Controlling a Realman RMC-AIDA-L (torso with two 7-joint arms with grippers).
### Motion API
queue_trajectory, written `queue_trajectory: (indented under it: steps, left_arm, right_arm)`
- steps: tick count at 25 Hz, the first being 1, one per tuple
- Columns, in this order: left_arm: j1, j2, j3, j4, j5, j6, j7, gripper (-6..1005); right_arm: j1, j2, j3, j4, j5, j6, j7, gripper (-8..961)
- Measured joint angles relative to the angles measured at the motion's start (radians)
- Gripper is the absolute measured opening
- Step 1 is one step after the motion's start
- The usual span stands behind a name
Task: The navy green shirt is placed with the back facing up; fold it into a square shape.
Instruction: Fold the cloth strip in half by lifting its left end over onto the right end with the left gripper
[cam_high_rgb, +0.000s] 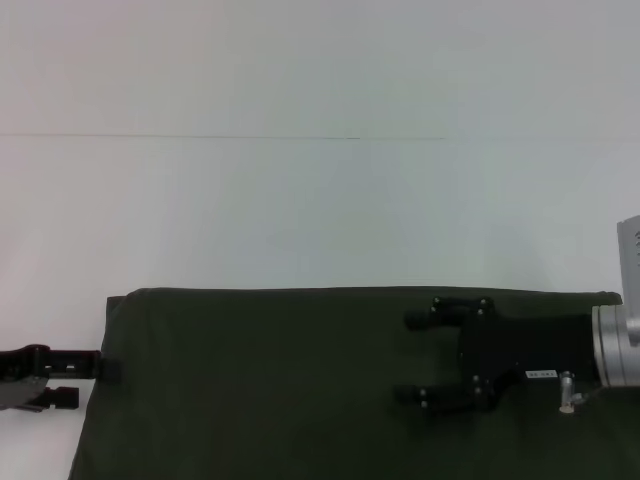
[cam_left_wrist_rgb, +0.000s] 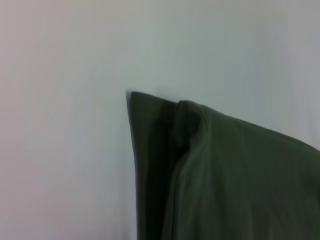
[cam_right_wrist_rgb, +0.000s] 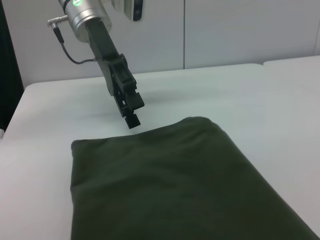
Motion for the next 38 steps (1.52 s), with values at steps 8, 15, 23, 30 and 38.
queue_trajectory:
  steps: [8, 15, 23, 30, 38]
  left_arm:
    - [0.000, -0.002, 0.004, -0.003, 0.002, -0.017, 0.000, 961]
    - [0.000, -0.005, 0.007, -0.015, 0.040, -0.055, 0.000, 961]
    - [-0.001, -0.006, 0.007, -0.027, 0.041, -0.062, 0.000, 961]
    - [0.000, -0.006, 0.007, -0.027, 0.040, -0.070, 0.000, 962]
    - [0.000, -0.005, 0.007, -0.028, 0.050, -0.078, 0.003, 962]
  right_arm:
    - [-0.002, 0.000, -0.011, -0.002, 0.001, 0.001, 0.000, 930]
    - [-0.001, 0.000, -0.013, -0.001, 0.000, 0.003, 0.000, 929]
    - [0.000, 0.000, -0.016, 0.002, 0.000, 0.003, 0.002, 929]
    - [0.000, 0.002, -0.023, 0.004, 0.001, 0.009, 0.005, 930]
    - [0.000, 0.002, -0.023, 0.006, 0.000, 0.014, 0.005, 929]
